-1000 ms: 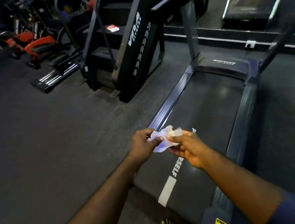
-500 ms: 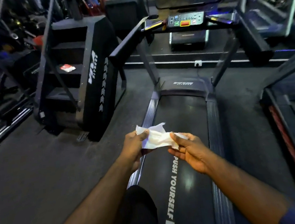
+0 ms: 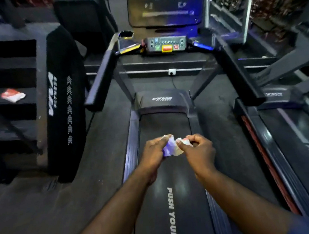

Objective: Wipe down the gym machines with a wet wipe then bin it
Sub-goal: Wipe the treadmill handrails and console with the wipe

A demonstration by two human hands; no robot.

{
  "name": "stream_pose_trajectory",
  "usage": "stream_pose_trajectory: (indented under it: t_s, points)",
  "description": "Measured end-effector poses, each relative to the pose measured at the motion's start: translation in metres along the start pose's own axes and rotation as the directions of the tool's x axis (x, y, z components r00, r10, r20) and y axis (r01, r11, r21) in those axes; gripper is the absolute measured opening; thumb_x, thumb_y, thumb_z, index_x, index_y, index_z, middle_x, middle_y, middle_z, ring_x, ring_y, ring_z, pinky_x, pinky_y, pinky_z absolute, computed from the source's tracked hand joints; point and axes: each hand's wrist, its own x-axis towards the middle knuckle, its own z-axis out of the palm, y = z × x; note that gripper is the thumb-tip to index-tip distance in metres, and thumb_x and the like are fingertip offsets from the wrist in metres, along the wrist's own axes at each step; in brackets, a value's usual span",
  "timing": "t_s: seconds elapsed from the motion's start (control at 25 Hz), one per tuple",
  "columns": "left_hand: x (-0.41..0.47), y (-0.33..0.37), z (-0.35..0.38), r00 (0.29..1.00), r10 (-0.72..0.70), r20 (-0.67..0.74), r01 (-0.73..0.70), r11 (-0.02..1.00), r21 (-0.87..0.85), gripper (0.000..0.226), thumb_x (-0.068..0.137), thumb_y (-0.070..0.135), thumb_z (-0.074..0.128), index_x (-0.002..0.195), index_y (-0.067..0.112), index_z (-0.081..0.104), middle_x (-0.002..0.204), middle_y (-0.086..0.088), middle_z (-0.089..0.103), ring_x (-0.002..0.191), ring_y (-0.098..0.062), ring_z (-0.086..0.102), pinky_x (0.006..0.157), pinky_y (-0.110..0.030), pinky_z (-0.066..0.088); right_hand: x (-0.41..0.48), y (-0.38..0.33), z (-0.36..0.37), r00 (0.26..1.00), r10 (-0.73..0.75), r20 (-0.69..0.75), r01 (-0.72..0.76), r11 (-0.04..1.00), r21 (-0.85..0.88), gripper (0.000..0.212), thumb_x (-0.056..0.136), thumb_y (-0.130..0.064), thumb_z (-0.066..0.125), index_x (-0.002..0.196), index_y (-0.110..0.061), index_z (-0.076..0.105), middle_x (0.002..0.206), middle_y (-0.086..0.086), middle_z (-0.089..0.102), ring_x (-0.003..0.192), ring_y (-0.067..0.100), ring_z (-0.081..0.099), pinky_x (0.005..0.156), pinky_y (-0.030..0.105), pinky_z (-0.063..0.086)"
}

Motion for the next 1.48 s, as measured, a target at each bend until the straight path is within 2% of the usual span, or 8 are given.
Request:
stream_pose_trajectory:
  t_s: [0.28,0.48,0.68,0.8,0.88,1.08,1.28,1.48]
  points:
    - [0.059,0.134,0.083,0.974,0.051,0.219,-0.071,0.994,0.083,0.029,0.108,0.015,0.052,0.114,0.002,0.076,0.108,-0.015,0.079,0.093,-0.020,0.073,0.083,-0.031,0.057,0.099,-0.107,-0.049,0.985,0.115,-0.132,-0.091,0.981,0.174,0.046,0.076,-0.055,0.084,0.071,-0.014,0.062,0.071,0.002,0.071,0.064,0.014,0.064,0.065,0.043,0.058]
    - [0.147,0.157,0.121,0.976,-0.077,0.203,0.061,0.995,0.081,0.030,0.109,0.024,0.050,0.108,0.007,0.076,0.105,-0.015,0.079,0.089,-0.028,0.075,0.077,-0.037,0.058,0.186,-0.107,-0.091,0.817,0.314,0.484,-0.549,0.682,0.483,0.021,0.093,-0.029,0.074,0.100,-0.009,0.073,0.100,0.013,0.078,0.085,0.022,0.076,0.074,0.037,0.063]
    - [0.240,0.187,0.174,0.976,-0.161,0.147,0.154,0.986,0.060,0.026,0.110,0.018,0.050,0.108,0.005,0.072,0.091,-0.013,0.079,0.072,-0.022,0.076,0.055,-0.031,0.060,0.301,-0.093,-0.115,0.767,0.242,0.595,-0.611,0.559,0.561,0.047,0.081,0.005,0.070,0.125,-0.005,0.057,0.116,0.020,0.068,0.087,0.029,0.075,0.073,0.041,0.065]
    - [0.286,0.206,0.202,0.974,-0.117,0.195,0.087,0.984,0.153,0.022,0.108,0.016,0.053,0.110,0.008,0.074,0.106,-0.020,0.077,0.085,-0.026,0.074,0.063,-0.033,0.061,0.359,-0.107,-0.120,0.649,0.216,0.729,-0.677,0.602,0.424,0.028,0.095,-0.024,0.068,0.117,-0.008,0.068,0.120,0.020,0.070,0.094,0.030,0.071,0.082,0.047,0.061]
    - [0.320,0.218,0.216,0.967,-0.093,0.238,0.042,0.976,0.215,0.021,0.108,0.016,0.055,0.111,0.009,0.075,0.115,-0.023,0.075,0.095,-0.030,0.069,0.070,-0.034,0.056,0.398,-0.117,-0.112,0.609,0.200,0.767,-0.597,0.753,0.278,0.041,0.093,-0.036,0.073,0.120,-0.006,0.073,0.113,0.017,0.073,0.090,0.026,0.069,0.082,0.042,0.056]
    - [0.408,0.250,0.244,0.978,0.019,0.206,-0.079,0.954,0.291,0.026,0.096,0.011,0.073,0.120,0.005,0.067,0.115,-0.024,0.072,0.095,-0.028,0.066,0.069,-0.033,0.057,0.484,-0.141,-0.085,0.724,0.141,0.675,-0.384,0.895,0.226,0.037,0.086,-0.012,0.081,0.122,-0.010,0.070,0.110,0.011,0.077,0.092,0.019,0.072,0.082,0.032,0.055]
    - [0.513,0.281,0.253,0.916,0.256,0.310,-0.358,0.869,0.341,0.079,0.067,0.009,0.097,0.130,0.034,0.056,0.132,0.006,0.055,0.099,-0.022,0.068,0.071,-0.036,0.061,0.590,-0.159,-0.055,0.917,0.146,0.371,-0.304,0.858,0.415,0.038,0.087,0.004,0.075,0.119,-0.012,0.062,0.100,0.015,0.072,0.075,0.021,0.068,0.060,0.026,0.053]
    - [0.620,0.316,0.276,0.863,0.188,0.469,-0.363,0.876,0.317,0.048,0.066,-0.013,0.086,0.103,0.014,0.071,0.110,-0.011,0.067,0.073,-0.020,0.067,0.074,-0.056,0.063,0.683,-0.181,-0.027,0.971,0.018,0.238,-0.106,0.927,0.360,0.037,0.087,0.011,0.071,0.107,-0.016,0.055,0.086,0.016,0.073,0.075,0.025,0.064,0.062,0.030,0.050]
